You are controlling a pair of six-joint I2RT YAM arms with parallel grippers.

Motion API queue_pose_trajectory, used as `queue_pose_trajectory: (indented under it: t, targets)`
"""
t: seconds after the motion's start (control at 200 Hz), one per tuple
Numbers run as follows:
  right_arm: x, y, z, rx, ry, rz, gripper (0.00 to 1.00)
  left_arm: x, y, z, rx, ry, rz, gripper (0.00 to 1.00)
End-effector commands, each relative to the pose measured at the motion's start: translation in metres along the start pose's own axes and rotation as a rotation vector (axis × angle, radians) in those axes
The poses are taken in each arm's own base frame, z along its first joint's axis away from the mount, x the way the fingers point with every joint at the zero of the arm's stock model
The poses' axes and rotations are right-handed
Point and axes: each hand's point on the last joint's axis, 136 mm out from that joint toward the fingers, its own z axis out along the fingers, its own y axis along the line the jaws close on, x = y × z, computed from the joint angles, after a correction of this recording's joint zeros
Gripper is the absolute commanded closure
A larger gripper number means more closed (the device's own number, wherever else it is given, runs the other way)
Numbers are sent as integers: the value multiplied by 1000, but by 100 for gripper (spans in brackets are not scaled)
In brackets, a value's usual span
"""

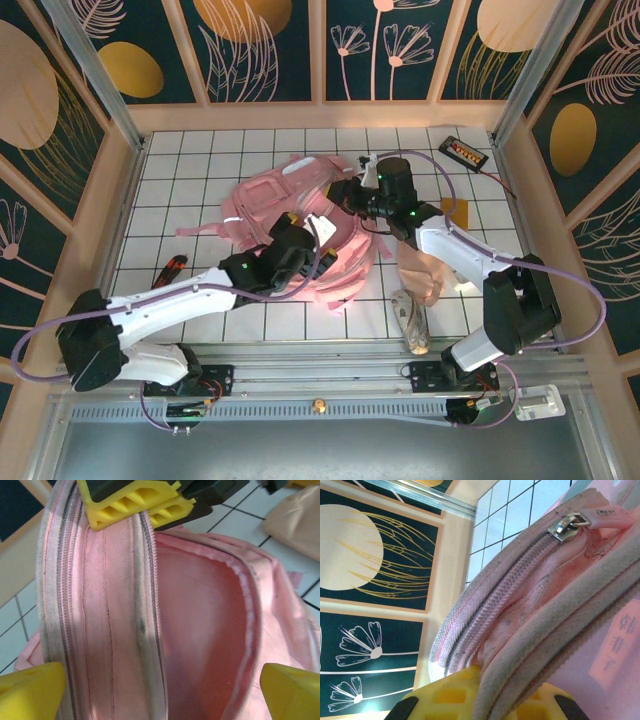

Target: Pack the student bag

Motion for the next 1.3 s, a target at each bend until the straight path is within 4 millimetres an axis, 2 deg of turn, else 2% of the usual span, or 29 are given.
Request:
queue_pose_trajectory:
  t: [0.0, 0.04, 0.18, 0.28, 0.44, 0.545, 0.671, 0.906, 1.051, 1.141, 1.161, 1.296]
  targets:
    - [-21, 51, -6, -127, -67, -86, 100, -16, 34, 3, -219, -3, -35, 6]
    - [-13, 55, -4, -134, -51, -90, 100, -16, 36, 7, -245, 6, -27, 8]
    - [-12, 56, -5, -134, -52, -87, 100, -17, 47, 13, -351, 30, -23, 27]
    - [-11, 55, -6, -133, -52, -88, 100, -20, 48, 14, -362, 29, -15, 39]
    - [-11, 54, -6, -128, -54, -90, 100, -18, 43, 15, -321, 31, -2, 76]
    - [-11, 53, -5, -129, -52, -89, 100, -15, 31, 18, -251, 33, 19, 100]
    - [-10, 52, -4, -133, -49, -88, 100, -10, 23, 20, -200, 32, 22, 100]
    - [-10, 52, -4, -134, -45, -91, 100, -16, 14, 19, -99, -8, 10, 100]
    - [-10, 51, -4, -129, -46, -95, 100, -10, 20, 23, -101, -2, -22, 100]
    - [-11, 50, -5, -125, -46, -95, 100, -17, 31, 19, -126, -43, -73, 100]
    - [-11, 50, -5, -125, -45, -96, 100, -8, 31, 20, -125, -28, -68, 100]
    - [-11, 49, -5, -106, -41, -118, 100, -2, 37, 25, -145, 6, -56, 100]
